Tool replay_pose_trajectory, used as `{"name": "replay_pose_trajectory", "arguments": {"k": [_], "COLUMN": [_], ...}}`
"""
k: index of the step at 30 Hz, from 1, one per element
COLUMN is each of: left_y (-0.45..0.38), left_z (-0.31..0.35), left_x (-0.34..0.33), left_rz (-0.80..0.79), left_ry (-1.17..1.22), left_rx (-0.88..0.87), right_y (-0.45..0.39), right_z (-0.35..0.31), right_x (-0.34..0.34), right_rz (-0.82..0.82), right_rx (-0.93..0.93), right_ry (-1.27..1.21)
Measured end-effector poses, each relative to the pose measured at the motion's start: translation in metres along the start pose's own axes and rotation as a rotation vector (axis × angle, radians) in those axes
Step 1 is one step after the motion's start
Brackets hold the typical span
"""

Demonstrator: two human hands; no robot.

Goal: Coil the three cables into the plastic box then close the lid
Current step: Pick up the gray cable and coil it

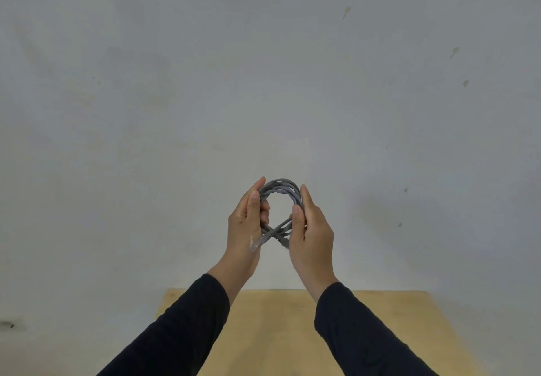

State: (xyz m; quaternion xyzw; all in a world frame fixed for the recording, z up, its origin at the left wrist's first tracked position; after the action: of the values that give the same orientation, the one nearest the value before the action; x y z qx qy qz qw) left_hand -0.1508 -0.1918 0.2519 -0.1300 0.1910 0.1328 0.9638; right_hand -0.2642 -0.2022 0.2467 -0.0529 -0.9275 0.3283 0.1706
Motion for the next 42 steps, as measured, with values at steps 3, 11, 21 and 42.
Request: {"name": "replay_pose_trajectory", "arguments": {"k": [3, 11, 21, 42], "left_y": [0.007, 0.048, 0.157, 0.253], "left_z": [-0.018, -0.068, -0.138, -0.202], "left_x": [0.01, 0.044, 0.075, 0.094], "left_rz": [-0.025, -0.059, 0.084, 0.063], "left_ry": [-0.014, -0.093, -0.216, -0.997], "left_rx": [0.097, 0.303, 0.465, 0.519], "right_y": [0.011, 0.073, 0.196, 0.309], "right_z": [0.013, 0.039, 0.062, 0.112], "right_x": [-0.001, 0.006, 0.032, 0.055], "right_rz": [-0.007, -0.067, -0.195, -0.468], "right_rx": [-0.029, -0.165, -0.384, -0.612], "right_ry": [0.052, 0.166, 0.167, 0.264]}}
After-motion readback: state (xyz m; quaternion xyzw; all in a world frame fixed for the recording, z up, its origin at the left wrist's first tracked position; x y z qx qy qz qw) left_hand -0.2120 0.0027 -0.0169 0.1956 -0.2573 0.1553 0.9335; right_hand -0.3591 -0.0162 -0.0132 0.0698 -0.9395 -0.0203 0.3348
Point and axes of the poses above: each hand's wrist, its own y-axis away from the middle knuckle, its own x-axis out of the back of the hand, z = x × y, the point moved 3 cm from there along -y, towards the middle knuckle, and after that the axes turned 3 degrees about x, right-handed, at the moved point
